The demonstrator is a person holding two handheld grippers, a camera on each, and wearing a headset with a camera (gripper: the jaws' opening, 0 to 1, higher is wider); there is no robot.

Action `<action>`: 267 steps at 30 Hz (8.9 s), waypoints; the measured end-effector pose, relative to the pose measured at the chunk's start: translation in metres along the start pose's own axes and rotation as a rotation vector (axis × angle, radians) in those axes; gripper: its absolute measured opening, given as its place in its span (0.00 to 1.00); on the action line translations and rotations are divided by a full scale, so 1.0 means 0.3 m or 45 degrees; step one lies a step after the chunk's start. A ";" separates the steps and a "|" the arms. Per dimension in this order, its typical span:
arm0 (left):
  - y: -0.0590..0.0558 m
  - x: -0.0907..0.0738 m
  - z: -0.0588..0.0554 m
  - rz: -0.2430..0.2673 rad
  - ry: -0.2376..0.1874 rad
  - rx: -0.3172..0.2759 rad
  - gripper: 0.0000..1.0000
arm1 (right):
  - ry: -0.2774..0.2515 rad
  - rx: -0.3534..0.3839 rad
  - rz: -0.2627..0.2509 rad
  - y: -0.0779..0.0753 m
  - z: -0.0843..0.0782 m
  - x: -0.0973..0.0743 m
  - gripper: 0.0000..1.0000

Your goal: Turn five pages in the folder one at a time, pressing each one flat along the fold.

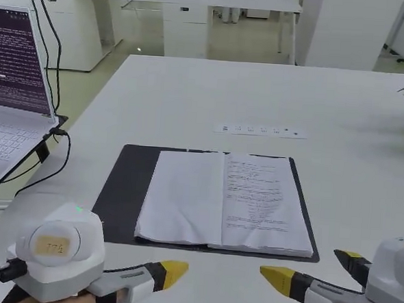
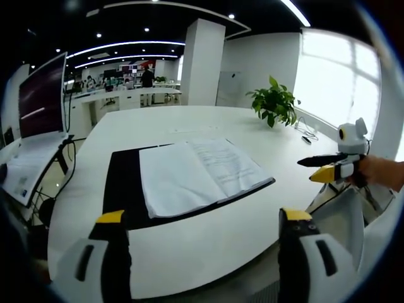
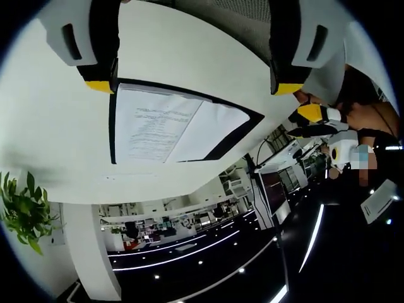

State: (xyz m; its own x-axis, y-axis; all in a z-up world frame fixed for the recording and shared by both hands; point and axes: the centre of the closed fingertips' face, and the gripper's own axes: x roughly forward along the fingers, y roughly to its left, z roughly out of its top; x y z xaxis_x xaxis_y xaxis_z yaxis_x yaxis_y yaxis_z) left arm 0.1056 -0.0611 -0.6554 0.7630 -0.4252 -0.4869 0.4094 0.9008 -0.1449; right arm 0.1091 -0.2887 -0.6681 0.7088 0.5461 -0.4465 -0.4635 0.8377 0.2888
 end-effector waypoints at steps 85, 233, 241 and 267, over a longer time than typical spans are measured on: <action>-0.454 0.849 0.004 -0.354 0.135 0.341 0.78 | -0.193 0.142 -0.256 0.013 0.048 -0.051 0.97; -0.390 0.914 -0.017 -0.279 -0.054 0.191 0.40 | 0.032 0.563 -0.116 -0.477 0.045 0.428 0.00; -0.371 0.848 0.014 -0.308 -0.042 0.201 0.41 | 0.000 0.717 -0.057 -0.453 0.100 0.393 0.00; -0.058 0.481 0.223 -0.181 -0.308 -0.031 0.43 | -0.144 0.826 0.262 -0.088 0.415 0.368 0.00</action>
State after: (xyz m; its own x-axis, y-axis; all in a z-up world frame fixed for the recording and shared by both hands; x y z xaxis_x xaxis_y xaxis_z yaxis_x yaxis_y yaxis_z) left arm 0.2420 -0.1439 -0.6654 0.7970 -0.5537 -0.2413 0.5111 0.8312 -0.2189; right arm 0.2658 -0.2502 -0.6198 0.7080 0.6616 -0.2470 -0.2080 0.5296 0.8224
